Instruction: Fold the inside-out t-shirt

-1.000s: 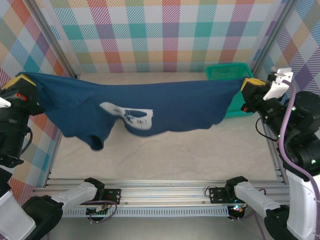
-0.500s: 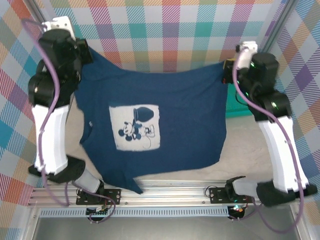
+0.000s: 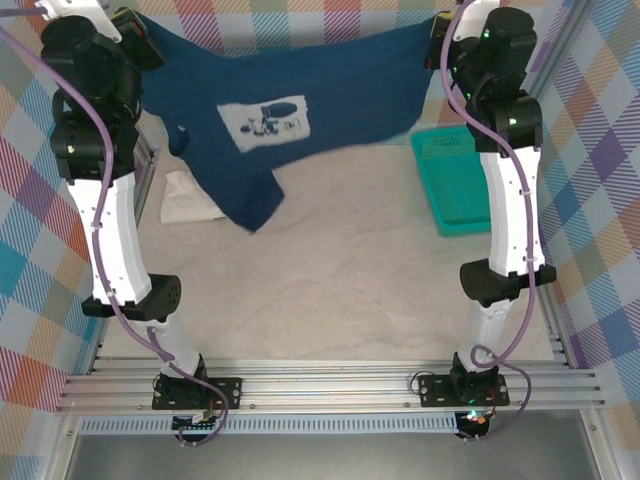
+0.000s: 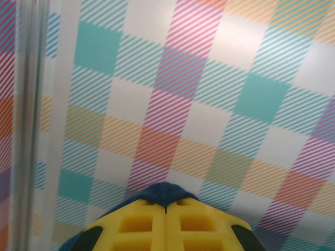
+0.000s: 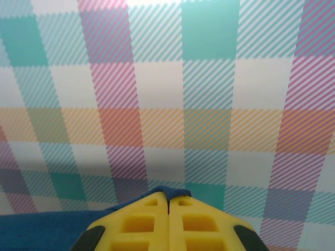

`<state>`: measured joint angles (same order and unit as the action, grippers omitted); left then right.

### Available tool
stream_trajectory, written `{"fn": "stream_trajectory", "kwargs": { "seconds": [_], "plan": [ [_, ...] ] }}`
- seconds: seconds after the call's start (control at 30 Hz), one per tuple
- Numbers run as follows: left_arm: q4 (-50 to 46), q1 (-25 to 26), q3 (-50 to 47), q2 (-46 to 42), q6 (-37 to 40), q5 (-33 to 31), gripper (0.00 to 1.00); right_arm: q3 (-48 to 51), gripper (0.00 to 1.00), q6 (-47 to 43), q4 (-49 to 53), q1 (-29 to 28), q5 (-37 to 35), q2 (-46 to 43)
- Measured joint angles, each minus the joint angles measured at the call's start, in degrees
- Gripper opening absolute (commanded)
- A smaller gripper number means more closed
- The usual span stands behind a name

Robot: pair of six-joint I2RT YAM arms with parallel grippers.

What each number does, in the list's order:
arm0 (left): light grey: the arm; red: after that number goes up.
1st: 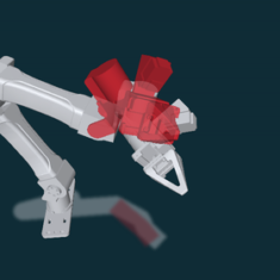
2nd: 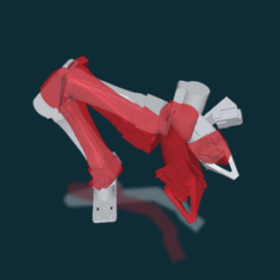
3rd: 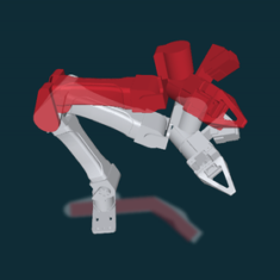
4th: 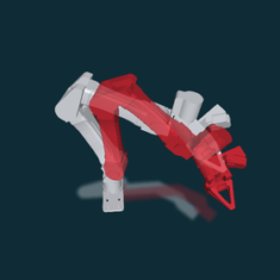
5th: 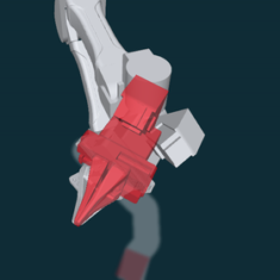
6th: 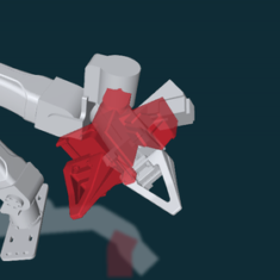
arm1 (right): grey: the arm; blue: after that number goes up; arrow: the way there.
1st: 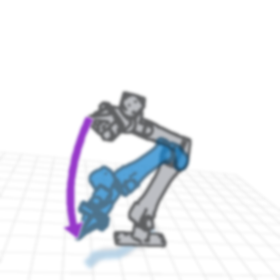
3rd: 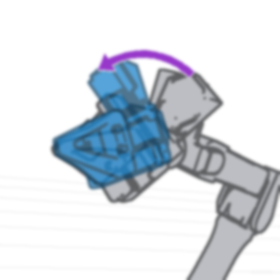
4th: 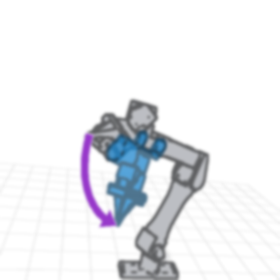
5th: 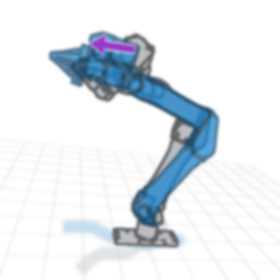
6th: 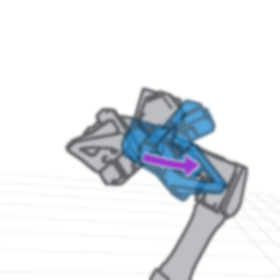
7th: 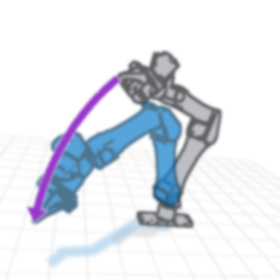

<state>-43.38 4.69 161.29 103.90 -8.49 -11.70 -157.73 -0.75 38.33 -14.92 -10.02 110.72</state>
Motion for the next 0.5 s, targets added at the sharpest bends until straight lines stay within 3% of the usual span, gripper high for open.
{"fn": "stream_trajectory", "kwargs": {
  "seconds": [0.1,0.17,0.37,0.5],
  "plan": [
    [0.26,-0.02,-3.41,-4.2,-1.73,3.19,0.0,8.13,0.03,-0.02,-1.05,0.0,1.07,-5.38],
    [1.53,0.0,-12.46,-10.08,-4.04,6.43,0.0,18.75,0.03,-0.15,-2.82,0.0,1.62,-10.88],
    [8.13,0.94,-61.72,-33.73,-13.29,15.82,0.0,57.55,0.04,0.33,-6.86,0.04,1.38,-27.52],
    [7.52,2.23,-91.65,-42.93,-18.34,19.21,0.0,81.24,0.03,3.43,-7.23,0.61,1.29,-33.73]
  ]
}}
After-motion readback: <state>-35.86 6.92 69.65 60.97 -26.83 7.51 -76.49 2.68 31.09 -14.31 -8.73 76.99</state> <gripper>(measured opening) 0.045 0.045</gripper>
